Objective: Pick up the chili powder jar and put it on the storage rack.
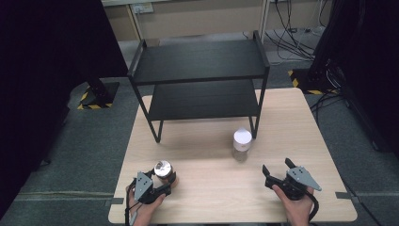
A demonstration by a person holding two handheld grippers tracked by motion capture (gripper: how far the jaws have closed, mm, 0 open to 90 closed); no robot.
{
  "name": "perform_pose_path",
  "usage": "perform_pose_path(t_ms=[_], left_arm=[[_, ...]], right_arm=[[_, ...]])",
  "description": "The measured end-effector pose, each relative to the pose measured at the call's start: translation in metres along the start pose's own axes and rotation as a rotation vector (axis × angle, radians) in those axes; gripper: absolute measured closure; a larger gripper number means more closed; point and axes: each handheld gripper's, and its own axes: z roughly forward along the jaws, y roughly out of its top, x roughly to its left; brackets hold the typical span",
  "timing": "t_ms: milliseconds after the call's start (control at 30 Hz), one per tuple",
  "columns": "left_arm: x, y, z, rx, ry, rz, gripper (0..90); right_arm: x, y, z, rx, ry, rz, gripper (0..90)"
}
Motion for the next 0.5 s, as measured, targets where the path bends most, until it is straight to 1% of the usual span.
perform_pose_path(t_ms=[300, 500], left_arm=[[-0.004, 0.008, -0.004, -0.045, 0.035, 0.01, 30.3], [-0.007, 0.021, -0.002, -0.079, 0.057, 0.016, 30.3]], right_arm=[[0.0, 0.0, 0.0, 0.003, 0.0, 0.0, 8.3], [0.0, 0.001, 0.0, 0.003, -0.001, 0.003, 8.3]])
